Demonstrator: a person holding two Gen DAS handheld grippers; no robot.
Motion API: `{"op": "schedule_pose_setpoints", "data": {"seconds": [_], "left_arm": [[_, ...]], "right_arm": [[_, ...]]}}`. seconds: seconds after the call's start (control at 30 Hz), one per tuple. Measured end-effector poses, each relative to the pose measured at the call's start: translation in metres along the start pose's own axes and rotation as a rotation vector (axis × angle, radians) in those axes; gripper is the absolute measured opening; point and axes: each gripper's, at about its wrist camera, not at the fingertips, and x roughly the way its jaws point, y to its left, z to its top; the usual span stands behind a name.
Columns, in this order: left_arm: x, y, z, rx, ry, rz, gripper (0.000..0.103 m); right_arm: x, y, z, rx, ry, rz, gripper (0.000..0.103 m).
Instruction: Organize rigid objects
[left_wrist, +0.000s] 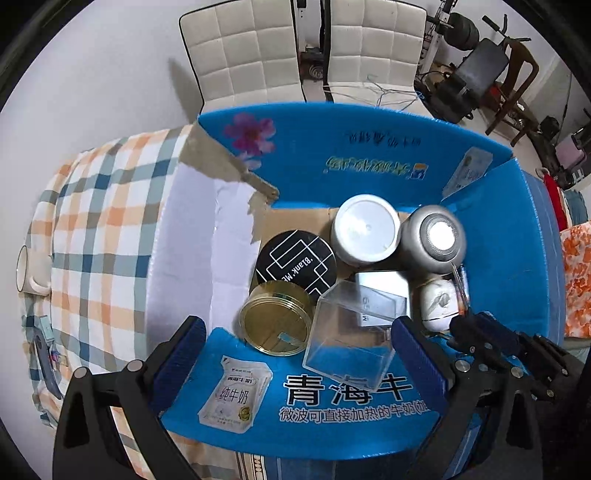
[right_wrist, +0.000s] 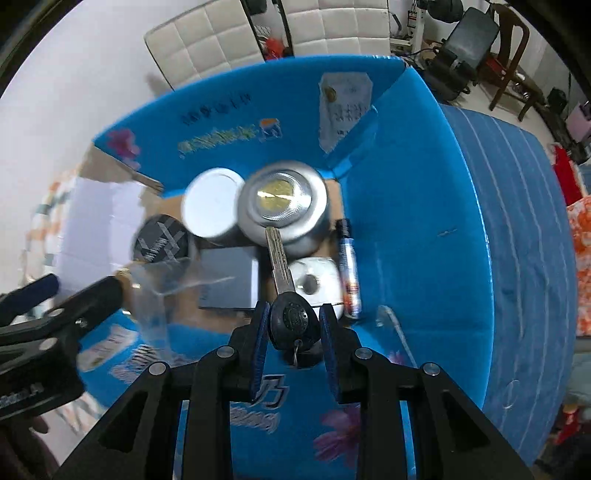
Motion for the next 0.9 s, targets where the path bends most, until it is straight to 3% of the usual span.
{"op": "schedule_pose_setpoints", "data": {"seconds": [0.13,0.33,0.4,0.47,0.6,0.7,0.73,0.9], "left_arm": [[0.01,0.001,-0.001,-0.001,0.019,-0.002,0.103],[0.014,0.003,-0.003,-0.008,0.026,-0.004,0.103],[0.014,0.004,-0.003,-0.009,0.027,-0.003,0.103],[0.015,0.005,-0.004,-0.011,0.029,-0.001,0.103],[0.014,0.008,-0.005,-0.018,0.03,-0.001,0.103],[0.009,0.01,-0.005,-0.02,0.024,0.003,0.103],[0.007,0.011,-0.005,-0.02,0.024,0.003,0.103],[-0.011,0.018,-0.007,-0.033,0.006,0.011,0.103]], "right_arm": [[0.008,0.001,0.005,-0.027,0.004,-0.065,0.027],[0.026,-0.001,0.01,-0.015,0.082,-0.108,0.027],[0.029,-0.003,0.011,-0.012,0.093,-0.131,0.032],[0.032,-0.006,0.01,0.001,0.107,-0.126,0.047],[0.027,-0.006,0.009,0.001,0.1,-0.12,0.058],[0.02,-0.002,0.008,-0.006,0.086,-0.117,0.076],[0.016,0.0,0.006,-0.014,0.077,-0.128,0.087],[0.001,0.004,0.009,-0.028,0.048,-0.151,0.09]]}}
